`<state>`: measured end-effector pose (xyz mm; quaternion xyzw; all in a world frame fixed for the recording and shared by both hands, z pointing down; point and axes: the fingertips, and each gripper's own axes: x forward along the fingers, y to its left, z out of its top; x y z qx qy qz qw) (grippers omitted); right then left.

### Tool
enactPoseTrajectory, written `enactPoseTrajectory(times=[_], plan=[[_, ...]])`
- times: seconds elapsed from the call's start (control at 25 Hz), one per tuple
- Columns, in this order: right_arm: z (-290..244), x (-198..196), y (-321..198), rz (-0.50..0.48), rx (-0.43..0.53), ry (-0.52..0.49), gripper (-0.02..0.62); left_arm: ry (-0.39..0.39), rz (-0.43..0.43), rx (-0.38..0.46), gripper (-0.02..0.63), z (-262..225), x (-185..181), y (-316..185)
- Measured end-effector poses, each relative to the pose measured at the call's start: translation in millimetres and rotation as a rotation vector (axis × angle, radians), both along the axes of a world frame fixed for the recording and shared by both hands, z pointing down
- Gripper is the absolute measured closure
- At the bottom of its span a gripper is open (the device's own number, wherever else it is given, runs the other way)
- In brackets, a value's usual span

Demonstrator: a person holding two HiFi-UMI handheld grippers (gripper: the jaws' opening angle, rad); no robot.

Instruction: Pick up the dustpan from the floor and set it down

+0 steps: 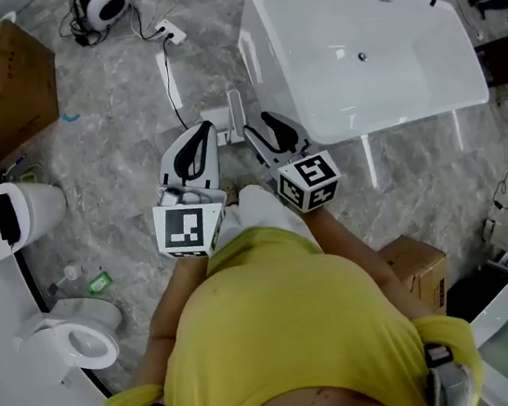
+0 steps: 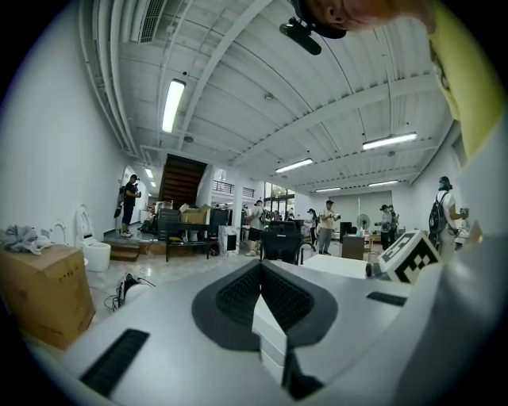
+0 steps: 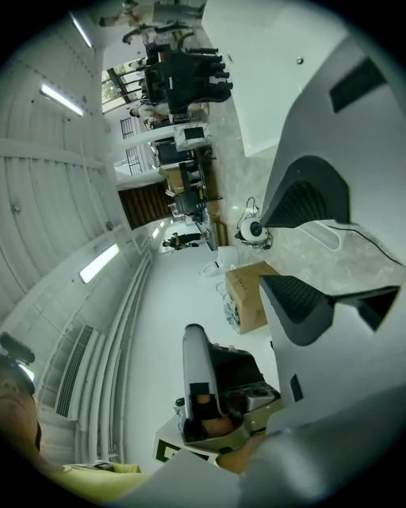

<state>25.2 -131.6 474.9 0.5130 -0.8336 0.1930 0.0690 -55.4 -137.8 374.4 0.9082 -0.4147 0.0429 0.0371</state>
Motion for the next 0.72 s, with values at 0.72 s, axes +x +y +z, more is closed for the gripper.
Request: enactPoseTrajectory(times=[0.72], plan=[[89.4, 5.5, -26.7, -0.12, -0.298, -0.146, 0.382, -0.054, -0.046, -0.16, 0.604, 60.7, 19.2, -31.3]])
